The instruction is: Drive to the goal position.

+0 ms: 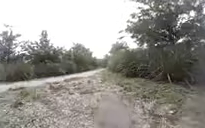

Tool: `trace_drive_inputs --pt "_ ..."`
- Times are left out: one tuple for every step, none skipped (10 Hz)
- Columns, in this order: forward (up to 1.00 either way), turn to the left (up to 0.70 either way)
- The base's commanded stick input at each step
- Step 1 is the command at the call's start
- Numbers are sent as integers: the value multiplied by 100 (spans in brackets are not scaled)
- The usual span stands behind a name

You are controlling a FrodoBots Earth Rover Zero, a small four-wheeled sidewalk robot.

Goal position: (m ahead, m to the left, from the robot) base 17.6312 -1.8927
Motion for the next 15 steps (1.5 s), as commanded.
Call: trace_drive_inputs --pt "70 0" --pt "70 0" --pt "70 0" --pt "70 0" --pt "70 0" --pt "70 0" --pt "70 0" --pt "70 0" --pt "70 0" --pt "70 0" --pt "70 0" --pt "70 0" --pt "70 0" --pt "70 0" --pt "70 0"
